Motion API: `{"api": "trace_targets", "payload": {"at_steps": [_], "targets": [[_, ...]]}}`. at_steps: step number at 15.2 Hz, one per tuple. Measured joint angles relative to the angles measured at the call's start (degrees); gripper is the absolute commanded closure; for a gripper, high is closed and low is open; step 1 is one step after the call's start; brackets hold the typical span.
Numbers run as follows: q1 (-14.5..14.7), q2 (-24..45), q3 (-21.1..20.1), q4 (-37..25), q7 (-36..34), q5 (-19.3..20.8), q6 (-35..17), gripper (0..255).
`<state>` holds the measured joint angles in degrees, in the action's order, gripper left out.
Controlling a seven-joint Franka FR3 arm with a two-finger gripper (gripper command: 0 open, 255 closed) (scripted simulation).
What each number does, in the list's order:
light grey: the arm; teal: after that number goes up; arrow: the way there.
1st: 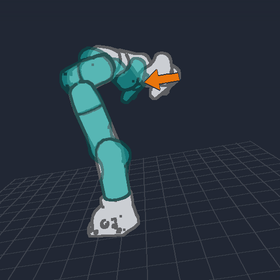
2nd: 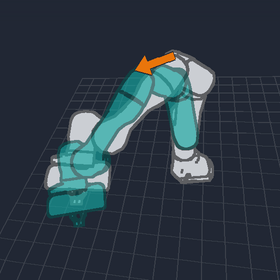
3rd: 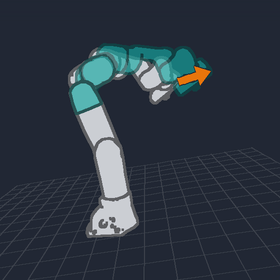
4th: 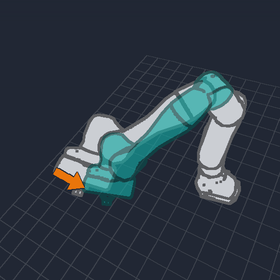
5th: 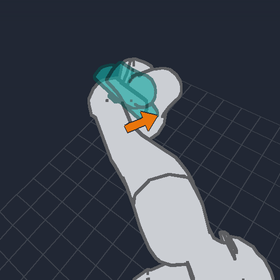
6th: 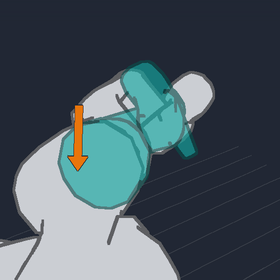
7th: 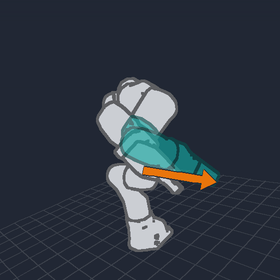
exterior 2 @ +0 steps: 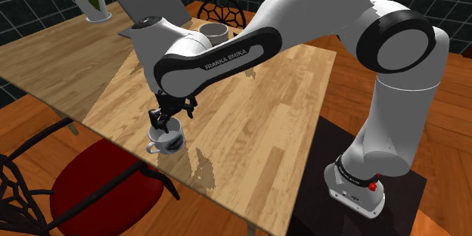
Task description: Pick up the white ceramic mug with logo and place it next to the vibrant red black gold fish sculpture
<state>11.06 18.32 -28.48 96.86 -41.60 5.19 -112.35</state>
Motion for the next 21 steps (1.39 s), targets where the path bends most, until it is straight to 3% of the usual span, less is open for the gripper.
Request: {"api": "trace_targets", "payload": {"at_steps": [5, 6, 16, 21], "targets": [[0.01, 0.05, 0.01, 0.10, -0.02, 0.03, -0.16, 0], [0.01, 0.05, 0.01, 0.10, -0.02, 0.03, -0.16, 255], [0.00, 0.03, 0.01, 0.09, -0.01, 0.03, -0.17, 255], [-0.03, -0.72, -0.18, -2.03, 0.13, -0.40, 2.64, 255]]}}
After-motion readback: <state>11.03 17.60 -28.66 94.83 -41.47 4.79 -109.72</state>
